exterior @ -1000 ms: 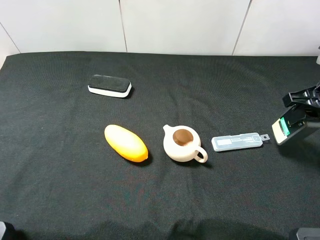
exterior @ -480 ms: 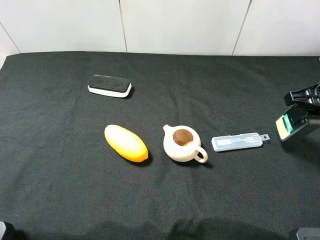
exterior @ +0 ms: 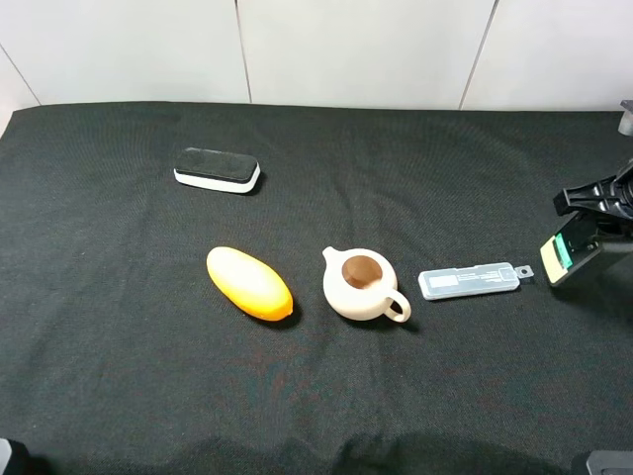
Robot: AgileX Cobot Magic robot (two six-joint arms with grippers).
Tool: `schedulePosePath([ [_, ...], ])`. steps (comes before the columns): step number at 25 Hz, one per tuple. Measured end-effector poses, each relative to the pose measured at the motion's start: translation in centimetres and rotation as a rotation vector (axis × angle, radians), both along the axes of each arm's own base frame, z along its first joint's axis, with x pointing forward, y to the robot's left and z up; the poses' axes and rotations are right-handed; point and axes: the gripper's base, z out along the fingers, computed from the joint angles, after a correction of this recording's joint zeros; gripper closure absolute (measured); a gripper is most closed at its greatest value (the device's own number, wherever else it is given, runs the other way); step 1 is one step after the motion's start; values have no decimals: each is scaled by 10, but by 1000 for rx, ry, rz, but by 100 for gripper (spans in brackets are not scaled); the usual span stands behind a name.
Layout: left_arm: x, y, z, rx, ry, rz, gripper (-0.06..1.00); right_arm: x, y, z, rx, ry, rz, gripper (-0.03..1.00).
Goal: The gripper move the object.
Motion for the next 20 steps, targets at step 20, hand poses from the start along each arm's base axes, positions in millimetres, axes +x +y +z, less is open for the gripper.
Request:
schedulePosePath([
  [20, 0, 0, 0, 0, 0, 0, 27, 3, 1, -12, 13, 34, -8, 67],
])
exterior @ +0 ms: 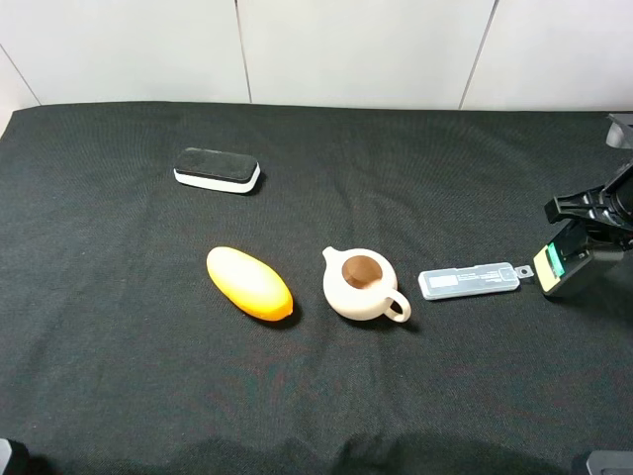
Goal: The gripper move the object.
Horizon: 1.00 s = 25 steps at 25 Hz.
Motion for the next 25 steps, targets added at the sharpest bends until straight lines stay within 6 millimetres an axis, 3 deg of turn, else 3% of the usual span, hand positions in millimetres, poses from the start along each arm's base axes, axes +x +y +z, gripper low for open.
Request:
schedulePosePath([
  [25, 0, 0, 0, 0, 0, 0, 27, 0, 0, 0, 3, -1, -17, 64],
])
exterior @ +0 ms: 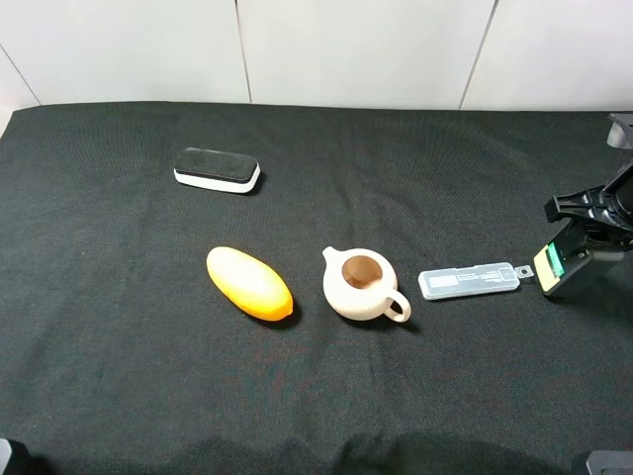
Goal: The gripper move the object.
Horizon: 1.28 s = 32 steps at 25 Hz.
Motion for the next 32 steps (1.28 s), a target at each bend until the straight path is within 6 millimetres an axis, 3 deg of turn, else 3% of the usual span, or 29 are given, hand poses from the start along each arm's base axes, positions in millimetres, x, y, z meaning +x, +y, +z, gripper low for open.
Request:
schedulePosePath([
  [13, 0, 0, 0, 0, 0, 0, 27, 0, 0, 0, 2, -3, -5, 61],
  [21, 0, 0, 0, 0, 0, 0, 27, 1, 0, 0, -3, -7, 0, 31],
  [32, 0, 0, 0, 0, 0, 0, 27, 1, 0, 0, -4, -7, 0, 27],
])
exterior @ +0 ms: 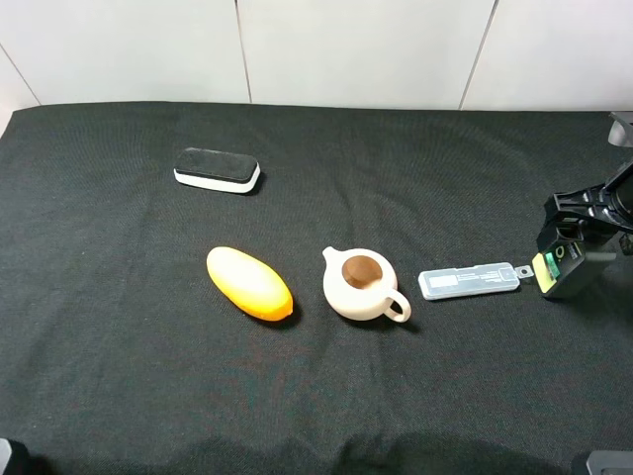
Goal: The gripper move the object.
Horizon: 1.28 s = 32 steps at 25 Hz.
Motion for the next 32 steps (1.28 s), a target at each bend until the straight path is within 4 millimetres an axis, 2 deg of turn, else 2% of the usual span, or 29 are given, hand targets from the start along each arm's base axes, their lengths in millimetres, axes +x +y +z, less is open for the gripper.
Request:
schedulePosePath([
  [6, 0, 0, 0, 0, 0, 0, 27, 1, 0, 1, 0, 0, 0, 27],
  [16, 0, 0, 0, 0, 0, 0, 27, 9, 0, 23, 0, 5, 14, 27],
  [25, 0, 0, 0, 0, 0, 0, 27, -2, 0, 71, -11, -158, 18, 27],
  [32, 0, 0, 0, 0, 0, 0, 27, -21, 1, 109, -19, -244, 24, 27],
])
